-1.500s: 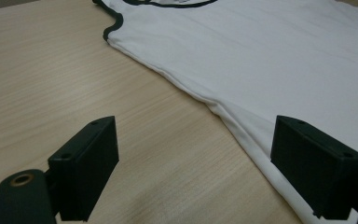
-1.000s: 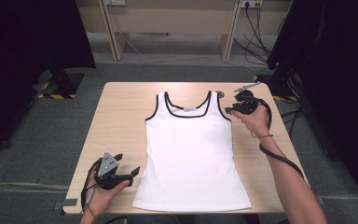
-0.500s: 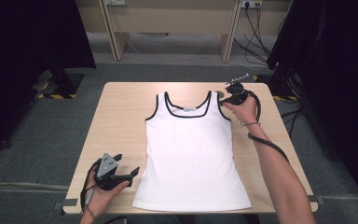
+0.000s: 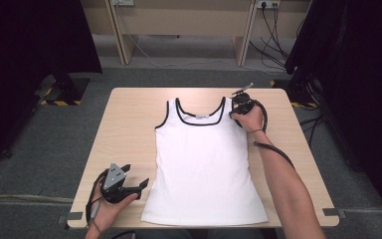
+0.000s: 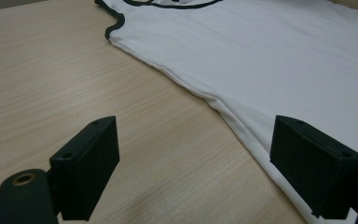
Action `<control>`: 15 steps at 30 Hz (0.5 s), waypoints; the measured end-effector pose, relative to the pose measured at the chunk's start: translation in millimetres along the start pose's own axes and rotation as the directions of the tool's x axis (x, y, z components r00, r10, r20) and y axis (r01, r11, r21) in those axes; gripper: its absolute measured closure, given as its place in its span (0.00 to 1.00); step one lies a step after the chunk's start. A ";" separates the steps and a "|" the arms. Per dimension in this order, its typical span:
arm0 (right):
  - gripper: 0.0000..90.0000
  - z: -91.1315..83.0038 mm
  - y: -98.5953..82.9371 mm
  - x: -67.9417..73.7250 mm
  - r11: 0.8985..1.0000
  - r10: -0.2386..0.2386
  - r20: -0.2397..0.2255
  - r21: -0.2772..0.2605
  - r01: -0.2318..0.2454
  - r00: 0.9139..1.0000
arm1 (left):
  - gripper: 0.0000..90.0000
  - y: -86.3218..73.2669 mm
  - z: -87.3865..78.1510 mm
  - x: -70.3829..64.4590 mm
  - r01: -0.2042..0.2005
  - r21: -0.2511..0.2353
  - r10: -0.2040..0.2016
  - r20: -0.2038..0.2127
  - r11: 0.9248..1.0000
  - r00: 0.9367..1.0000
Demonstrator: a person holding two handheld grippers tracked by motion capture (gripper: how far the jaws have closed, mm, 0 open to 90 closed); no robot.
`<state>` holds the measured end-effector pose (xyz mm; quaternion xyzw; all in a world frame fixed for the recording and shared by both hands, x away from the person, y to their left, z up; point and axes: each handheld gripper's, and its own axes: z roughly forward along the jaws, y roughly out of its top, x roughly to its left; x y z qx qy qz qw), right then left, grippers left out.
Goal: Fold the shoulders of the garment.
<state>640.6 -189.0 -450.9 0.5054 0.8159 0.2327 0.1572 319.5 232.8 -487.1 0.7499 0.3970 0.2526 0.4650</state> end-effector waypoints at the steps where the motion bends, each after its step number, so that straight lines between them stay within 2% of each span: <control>1: 0.80 0.2 -0.6 -0.3 1.000 0.000 -0.005 -0.005 0.000 1.000 | 0.16 0.0 0.1 -0.1 -0.001 0.000 0.001 -0.001 1.000 1.000; 8: 0.94 0.9 -6.8 -1.2 0.998 0.035 -0.044 -0.053 -0.037 0.998 | 0.16 0.1 0.2 -0.2 -0.003 0.004 0.003 -0.001 1.000 1.000; 13: 0.96 0.7 -8.4 -1.6 0.995 0.075 -0.052 -0.061 -0.078 0.996 | 0.16 0.3 0.4 -0.1 -0.005 0.008 0.005 0.000 1.000 1.000; 15: 0.96 0.3 -8.4 -2.3 0.993 0.100 -0.076 -0.061 -0.104 0.992 | 0.16 0.2 0.4 0.0 -0.003 0.008 0.003 0.000 1.000 1.000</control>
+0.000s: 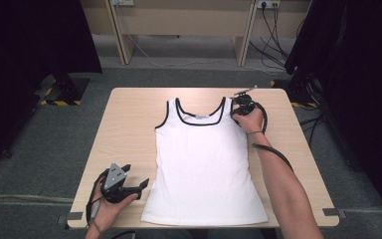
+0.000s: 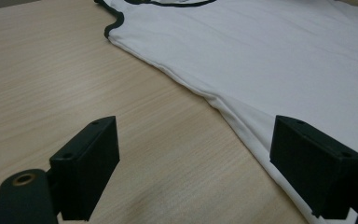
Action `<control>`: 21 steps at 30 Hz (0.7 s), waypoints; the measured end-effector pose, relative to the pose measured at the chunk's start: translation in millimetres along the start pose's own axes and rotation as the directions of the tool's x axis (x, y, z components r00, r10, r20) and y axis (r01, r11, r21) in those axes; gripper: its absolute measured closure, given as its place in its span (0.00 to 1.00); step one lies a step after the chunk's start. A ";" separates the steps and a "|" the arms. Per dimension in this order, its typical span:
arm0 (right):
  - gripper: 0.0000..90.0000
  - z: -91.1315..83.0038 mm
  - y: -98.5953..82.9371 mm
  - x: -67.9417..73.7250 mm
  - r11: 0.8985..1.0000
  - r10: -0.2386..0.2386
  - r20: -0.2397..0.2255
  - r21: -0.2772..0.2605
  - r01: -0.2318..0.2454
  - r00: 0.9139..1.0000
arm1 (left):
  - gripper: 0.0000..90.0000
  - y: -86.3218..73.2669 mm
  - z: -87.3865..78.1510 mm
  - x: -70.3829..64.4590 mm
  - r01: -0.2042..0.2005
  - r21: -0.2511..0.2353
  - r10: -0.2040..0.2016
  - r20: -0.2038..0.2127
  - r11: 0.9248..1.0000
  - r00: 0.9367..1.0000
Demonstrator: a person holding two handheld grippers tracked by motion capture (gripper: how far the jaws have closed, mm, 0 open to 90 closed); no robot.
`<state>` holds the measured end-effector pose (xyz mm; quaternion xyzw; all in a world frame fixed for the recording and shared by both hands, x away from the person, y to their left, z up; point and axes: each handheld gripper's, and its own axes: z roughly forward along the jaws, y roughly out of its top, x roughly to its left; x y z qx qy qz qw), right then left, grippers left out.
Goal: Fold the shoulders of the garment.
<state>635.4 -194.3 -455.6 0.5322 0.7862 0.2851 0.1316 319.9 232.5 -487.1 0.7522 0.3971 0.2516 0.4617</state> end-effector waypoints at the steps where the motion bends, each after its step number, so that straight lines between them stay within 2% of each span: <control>1: 0.96 -0.5 -0.1 -0.2 1.000 0.002 -0.005 -0.005 -0.002 1.000 | 0.16 0.0 -0.2 0.1 -0.001 0.000 0.001 0.000 1.000 1.000; 3: 0.96 -3.0 0.0 0.0 1.000 0.016 -0.037 -0.016 -0.017 0.999 | 0.16 -0.1 -0.3 0.2 -0.001 -0.001 0.001 -0.002 1.000 1.000; 9: 0.96 -15.6 3.2 2.5 0.999 0.015 -0.088 -0.048 -0.019 0.996 | 0.16 -0.3 -0.5 0.6 -0.001 -0.002 0.001 -0.006 1.000 1.000; 21: 0.96 -38.1 0.9 6.9 0.995 -0.010 -0.144 -0.097 -0.004 0.990 | 0.16 -0.2 -0.1 -0.6 -0.013 0.006 0.014 -0.015 1.000 1.000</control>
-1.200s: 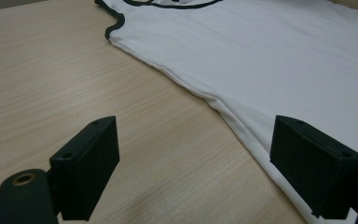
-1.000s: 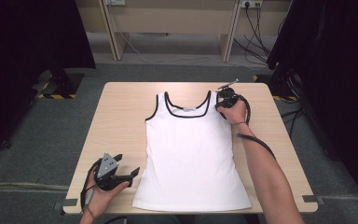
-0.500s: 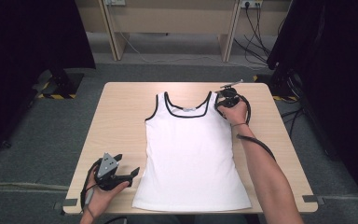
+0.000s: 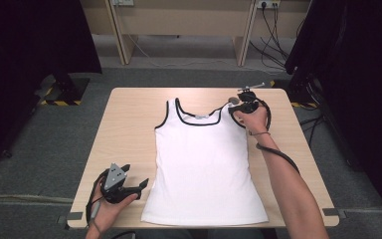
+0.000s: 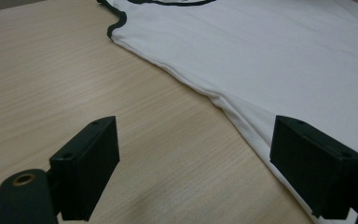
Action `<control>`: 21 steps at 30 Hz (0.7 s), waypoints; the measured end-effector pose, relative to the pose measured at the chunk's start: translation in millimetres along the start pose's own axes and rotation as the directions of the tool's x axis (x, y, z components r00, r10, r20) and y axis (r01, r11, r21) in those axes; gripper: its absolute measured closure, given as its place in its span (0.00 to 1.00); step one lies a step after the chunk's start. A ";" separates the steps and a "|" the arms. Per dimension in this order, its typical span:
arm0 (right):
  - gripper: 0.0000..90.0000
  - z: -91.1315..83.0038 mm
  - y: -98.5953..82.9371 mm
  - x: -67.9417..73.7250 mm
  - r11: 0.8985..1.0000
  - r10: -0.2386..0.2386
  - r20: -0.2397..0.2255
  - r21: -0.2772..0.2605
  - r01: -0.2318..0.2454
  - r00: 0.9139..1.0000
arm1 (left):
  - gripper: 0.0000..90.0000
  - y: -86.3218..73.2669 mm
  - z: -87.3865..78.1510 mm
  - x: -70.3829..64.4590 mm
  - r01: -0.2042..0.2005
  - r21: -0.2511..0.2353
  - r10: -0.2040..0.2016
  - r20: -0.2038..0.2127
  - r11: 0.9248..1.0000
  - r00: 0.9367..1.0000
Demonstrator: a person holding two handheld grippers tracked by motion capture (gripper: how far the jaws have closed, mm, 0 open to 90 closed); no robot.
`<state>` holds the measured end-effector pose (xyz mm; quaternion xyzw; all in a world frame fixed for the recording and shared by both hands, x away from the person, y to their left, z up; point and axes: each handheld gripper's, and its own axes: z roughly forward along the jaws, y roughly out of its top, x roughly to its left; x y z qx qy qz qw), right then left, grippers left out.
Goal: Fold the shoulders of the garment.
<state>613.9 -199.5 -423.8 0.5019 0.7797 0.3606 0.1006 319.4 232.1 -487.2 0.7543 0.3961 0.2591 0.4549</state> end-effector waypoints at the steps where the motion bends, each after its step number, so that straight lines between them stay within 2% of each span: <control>1: 0.96 -1.7 -0.3 0.4 1.000 -0.001 -0.002 -0.002 0.001 1.000 | 0.16 0.1 0.3 -0.3 -0.002 0.001 0.002 -0.001 1.000 1.000; 7: 0.96 -10.0 -3.6 5.6 1.000 -0.023 -0.017 -0.019 0.022 1.000 | 0.16 0.2 0.5 -0.4 -0.003 0.004 0.003 -0.002 1.000 1.000; 17: 0.96 -18.2 -8.4 22.1 0.996 -0.079 -0.037 -0.055 0.076 0.996 | 0.16 0.1 0.4 -0.9 -0.007 0.006 0.007 -0.006 1.000 1.000; 21: 0.96 -21.9 -10.8 30.0 0.991 -0.116 -0.034 -0.069 0.113 0.993 | 0.16 0.1 0.4 -0.6 -0.006 0.006 0.006 -0.005 1.000 1.000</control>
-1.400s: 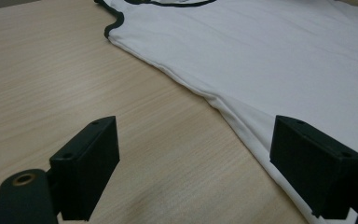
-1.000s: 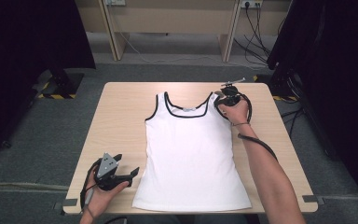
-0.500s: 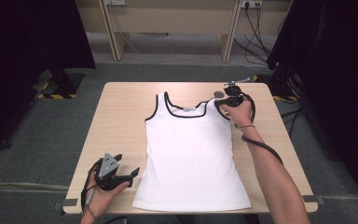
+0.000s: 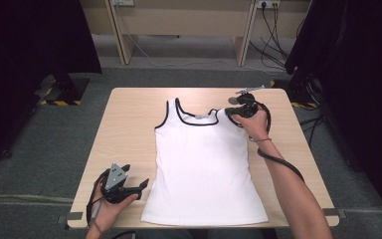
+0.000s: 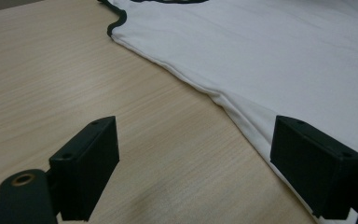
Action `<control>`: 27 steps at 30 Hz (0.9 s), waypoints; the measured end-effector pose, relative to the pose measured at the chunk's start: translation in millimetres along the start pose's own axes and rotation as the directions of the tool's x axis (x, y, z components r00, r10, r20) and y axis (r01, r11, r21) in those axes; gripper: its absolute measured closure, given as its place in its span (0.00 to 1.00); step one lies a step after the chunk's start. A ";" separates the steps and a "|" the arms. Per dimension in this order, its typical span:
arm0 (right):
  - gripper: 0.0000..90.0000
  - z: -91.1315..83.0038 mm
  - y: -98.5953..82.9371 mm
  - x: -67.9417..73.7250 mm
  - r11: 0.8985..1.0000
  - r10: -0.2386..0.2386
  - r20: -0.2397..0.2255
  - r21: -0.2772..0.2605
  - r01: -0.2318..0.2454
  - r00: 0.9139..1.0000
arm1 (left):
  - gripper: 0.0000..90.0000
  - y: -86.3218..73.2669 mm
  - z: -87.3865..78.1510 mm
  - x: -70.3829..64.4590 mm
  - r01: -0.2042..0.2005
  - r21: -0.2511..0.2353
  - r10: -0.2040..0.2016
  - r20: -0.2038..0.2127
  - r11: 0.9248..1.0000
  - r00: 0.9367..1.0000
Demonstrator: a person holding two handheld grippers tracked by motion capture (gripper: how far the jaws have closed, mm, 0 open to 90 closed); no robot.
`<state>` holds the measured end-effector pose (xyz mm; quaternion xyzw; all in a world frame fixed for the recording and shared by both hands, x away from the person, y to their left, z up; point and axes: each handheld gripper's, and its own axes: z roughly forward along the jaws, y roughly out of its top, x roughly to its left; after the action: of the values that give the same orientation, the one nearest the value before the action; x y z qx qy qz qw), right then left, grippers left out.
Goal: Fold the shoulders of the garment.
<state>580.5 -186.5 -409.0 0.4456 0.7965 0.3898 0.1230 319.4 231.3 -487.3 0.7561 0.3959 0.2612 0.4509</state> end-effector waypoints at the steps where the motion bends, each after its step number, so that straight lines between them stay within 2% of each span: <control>1: 0.96 -0.8 -0.5 2.1 1.000 -0.008 -0.002 -0.001 0.008 1.000 | 0.16 0.0 0.0 0.0 -0.001 0.001 0.001 0.000 1.000 1.000; 10: 0.96 -5.2 -10.1 20.0 0.996 -0.086 -0.023 -0.010 0.086 0.996 | 0.16 -0.3 -0.5 0.4 0.000 0.001 0.000 -0.001 1.000 1.000; 13: 0.96 -8.0 -14.7 26.7 0.995 -0.098 -0.040 -0.018 0.097 0.994 | 0.16 -0.2 -0.2 0.4 0.000 0.005 0.000 -0.002 1.000 1.000; 17: 0.96 -9.4 -21.3 35.3 0.990 -0.137 -0.057 -0.018 0.137 0.989 | 0.16 -0.3 -0.5 0.1 -0.002 0.001 0.002 -0.003 1.000 1.000; 24: 0.95 -4.4 -43.9 48.9 0.982 -0.186 -0.109 0.024 0.190 0.976 | 0.16 -0.2 -0.2 0.2 -0.001 0.006 0.001 -0.002 1.000 1.000; 27: 0.94 1.1 -52.8 49.7 0.979 -0.186 -0.143 0.054 0.195 0.972 | 0.16 -0.3 -0.4 0.2 -0.001 0.003 0.001 -0.004 1.000 1.000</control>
<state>520.3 -161.6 -440.8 0.3430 0.8549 0.3787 0.0895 319.1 231.8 -487.3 0.7566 0.3967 0.2622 0.4487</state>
